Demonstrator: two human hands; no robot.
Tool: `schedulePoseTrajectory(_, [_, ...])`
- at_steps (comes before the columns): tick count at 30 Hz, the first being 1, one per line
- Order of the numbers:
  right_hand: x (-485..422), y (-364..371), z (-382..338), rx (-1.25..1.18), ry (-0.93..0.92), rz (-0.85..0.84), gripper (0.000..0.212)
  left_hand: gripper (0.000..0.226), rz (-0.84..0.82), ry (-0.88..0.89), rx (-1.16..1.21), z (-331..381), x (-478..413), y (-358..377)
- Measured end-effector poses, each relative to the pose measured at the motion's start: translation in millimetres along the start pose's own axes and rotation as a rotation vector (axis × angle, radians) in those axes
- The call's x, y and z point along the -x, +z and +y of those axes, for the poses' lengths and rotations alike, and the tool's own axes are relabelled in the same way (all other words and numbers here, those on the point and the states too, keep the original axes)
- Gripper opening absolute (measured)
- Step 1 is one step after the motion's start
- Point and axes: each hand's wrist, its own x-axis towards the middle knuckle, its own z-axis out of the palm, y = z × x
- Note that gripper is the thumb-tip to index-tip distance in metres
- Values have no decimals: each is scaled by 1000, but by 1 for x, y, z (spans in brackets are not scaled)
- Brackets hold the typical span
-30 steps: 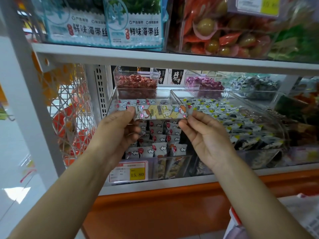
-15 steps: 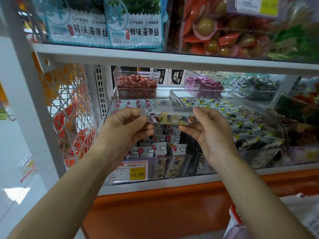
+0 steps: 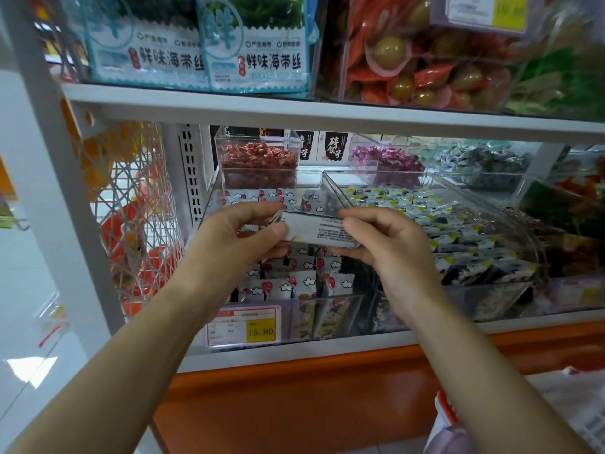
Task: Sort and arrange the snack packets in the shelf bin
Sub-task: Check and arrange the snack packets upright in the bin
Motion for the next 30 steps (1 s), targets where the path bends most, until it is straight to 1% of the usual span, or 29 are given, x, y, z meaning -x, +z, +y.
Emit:
schedulePoseTrajectory(7, [0,0,0,149,-80,80,21,21,-53,3,-130,7,3,6])
schedulePoseTrajectory(10, [3,1,-2,252,-176,61,21,18,-14,24,-268,7,4,10])
schedulePoseTrajectory(13, [5,3,-3,287,-205,17,19,22,40,72,-350,8,3,7])
schedulePoseTrajectory(16, [4,4,-3,292,-204,-15,20,28,25,67,-384,9,-1,0])
schedulePoseTrajectory(20, [5,6,-4,270,-177,-43,19,30,1,62,-348,10,-3,-8])
schedulePoseTrajectory(25, [5,8,-2,239,-152,5,16,45,5,56,-382,10,-3,-9])
schedulePoseTrajectory(28, [5,7,-3,148,-86,-3,18,48,-77,23,-408,10,0,-7])
schedulePoseTrajectory(30, [4,4,-4,46,11,-41,21,40,-99,24,-421,9,-1,-7])
